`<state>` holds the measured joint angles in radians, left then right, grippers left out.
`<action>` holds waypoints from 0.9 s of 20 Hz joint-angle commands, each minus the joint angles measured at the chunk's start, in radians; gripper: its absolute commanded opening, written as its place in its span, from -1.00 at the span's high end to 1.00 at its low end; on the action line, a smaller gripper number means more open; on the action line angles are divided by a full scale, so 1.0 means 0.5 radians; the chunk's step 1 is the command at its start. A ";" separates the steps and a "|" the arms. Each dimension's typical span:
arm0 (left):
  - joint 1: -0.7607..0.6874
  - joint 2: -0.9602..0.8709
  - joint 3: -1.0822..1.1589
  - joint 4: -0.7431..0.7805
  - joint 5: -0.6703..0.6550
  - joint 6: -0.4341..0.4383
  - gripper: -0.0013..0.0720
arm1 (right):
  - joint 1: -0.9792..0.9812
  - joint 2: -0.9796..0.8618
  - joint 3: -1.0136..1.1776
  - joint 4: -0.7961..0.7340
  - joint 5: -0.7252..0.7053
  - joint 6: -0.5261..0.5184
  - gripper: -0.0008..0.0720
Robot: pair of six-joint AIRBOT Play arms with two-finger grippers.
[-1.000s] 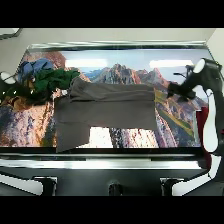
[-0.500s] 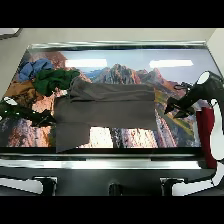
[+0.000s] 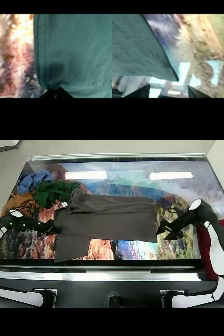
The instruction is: Fold the shirts.
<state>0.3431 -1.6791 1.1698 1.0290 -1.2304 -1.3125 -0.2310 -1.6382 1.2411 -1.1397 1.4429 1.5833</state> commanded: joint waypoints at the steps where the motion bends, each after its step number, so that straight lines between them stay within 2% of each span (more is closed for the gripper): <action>1: -0.003 0.028 -0.002 0.011 -0.005 0.010 0.88 | -0.001 0.002 -0.194 0.161 -0.233 -0.018 -0.50; 4: -0.003 0.046 0.002 0.011 -0.024 0.009 0.88 | -0.001 -0.001 -0.285 0.330 -0.419 -0.015 -0.48; 5: -0.003 0.047 0.003 0.011 -0.039 0.009 0.88 | 0.014 -0.011 -0.288 0.373 -0.459 -0.008 -0.37; 6: -0.003 0.047 0.003 0.011 -0.060 0.010 0.88 | 0.050 -0.023 -0.288 0.378 -0.481 0.017 -0.17; 7: -0.003 0.048 0.003 0.011 -0.083 0.009 0.88 | 0.101 -0.031 -0.288 0.375 -0.497 0.019 0.22; 8: -0.003 0.049 0.007 0.011 -0.116 0.009 0.88 | 0.148 -0.025 -0.285 0.368 -0.533 0.018 0.80; 9: -0.002 0.049 0.031 0.013 -0.166 0.011 0.88 | 0.171 -0.002 -0.263 0.366 -0.533 0.012 0.86; 12: -0.005 0.198 0.282 0.011 -0.262 0.014 0.88 | 0.151 0.190 0.000 0.246 -0.481 -0.019 0.86; 14: -0.031 0.407 0.607 -0.057 -0.250 -0.002 0.88 | 0.139 0.398 0.360 0.024 -0.510 -0.066 0.86; 18: -0.139 0.906 1.489 -0.117 -0.037 -0.199 0.88 | 0.144 0.878 1.253 -0.481 -0.700 -0.131 0.86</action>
<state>0.3038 -1.3788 1.6482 0.9859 -1.3228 -1.3499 -0.1596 -1.3476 1.6020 -1.1839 1.1595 1.5398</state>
